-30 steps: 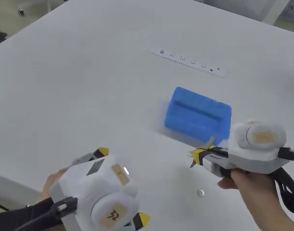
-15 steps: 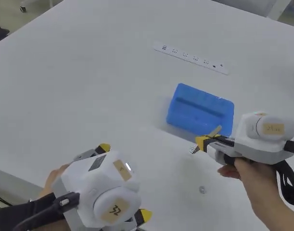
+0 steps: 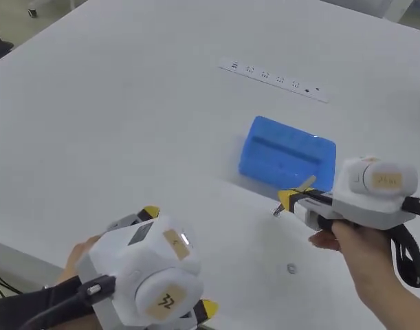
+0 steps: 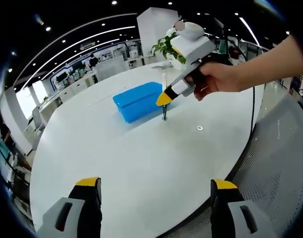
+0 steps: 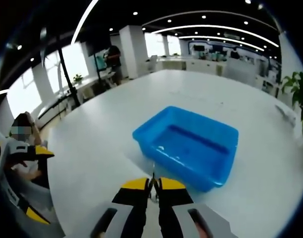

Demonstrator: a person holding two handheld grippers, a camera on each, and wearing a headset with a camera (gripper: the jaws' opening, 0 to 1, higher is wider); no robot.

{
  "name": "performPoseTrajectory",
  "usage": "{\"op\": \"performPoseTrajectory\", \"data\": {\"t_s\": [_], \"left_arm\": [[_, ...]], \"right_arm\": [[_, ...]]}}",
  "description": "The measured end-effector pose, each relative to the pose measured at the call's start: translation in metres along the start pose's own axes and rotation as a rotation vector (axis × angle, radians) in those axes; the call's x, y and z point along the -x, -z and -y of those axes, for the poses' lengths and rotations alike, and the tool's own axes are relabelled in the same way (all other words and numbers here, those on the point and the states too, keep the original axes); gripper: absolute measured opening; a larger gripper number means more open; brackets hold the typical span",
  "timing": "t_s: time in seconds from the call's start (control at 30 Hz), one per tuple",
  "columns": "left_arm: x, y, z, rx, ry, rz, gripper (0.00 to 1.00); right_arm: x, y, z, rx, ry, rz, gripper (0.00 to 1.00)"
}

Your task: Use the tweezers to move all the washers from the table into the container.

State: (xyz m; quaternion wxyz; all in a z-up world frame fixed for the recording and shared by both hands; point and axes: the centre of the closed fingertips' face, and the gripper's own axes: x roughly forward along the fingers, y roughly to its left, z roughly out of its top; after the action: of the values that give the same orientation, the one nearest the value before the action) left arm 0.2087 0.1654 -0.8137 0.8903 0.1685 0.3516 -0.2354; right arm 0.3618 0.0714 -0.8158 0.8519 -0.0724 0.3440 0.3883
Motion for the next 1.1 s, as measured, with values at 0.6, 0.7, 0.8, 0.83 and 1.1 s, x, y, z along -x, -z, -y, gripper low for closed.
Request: {"op": "performPoseTrajectory", "data": {"t_s": [0.6,0.7,0.8,0.83,1.1], "left_arm": [[0.001,-0.004,0.002,-0.012,0.004,0.016,0.93],[0.001,-0.005,0.002,-0.014,0.004,0.025,0.93],[0.001,-0.005,0.002,-0.010,0.003,0.027,0.93],[0.002,-0.006,0.001,-0.010,0.001,0.029,0.93],[0.002,-0.006,-0.002,-0.002,-0.011,0.034,0.93]], "right_arm": [[0.002,0.011,-0.001,0.136,0.007,-0.054,0.03],[0.004,0.004,-0.004,0.133,0.000,-0.039,0.03],[0.007,-0.001,-0.007,0.133,-0.009,-0.034,0.03],[0.008,-0.002,-0.007,0.136,-0.010,-0.034,0.03],[0.022,-0.025,-0.005,0.137,-0.014,0.017,0.02]]}}
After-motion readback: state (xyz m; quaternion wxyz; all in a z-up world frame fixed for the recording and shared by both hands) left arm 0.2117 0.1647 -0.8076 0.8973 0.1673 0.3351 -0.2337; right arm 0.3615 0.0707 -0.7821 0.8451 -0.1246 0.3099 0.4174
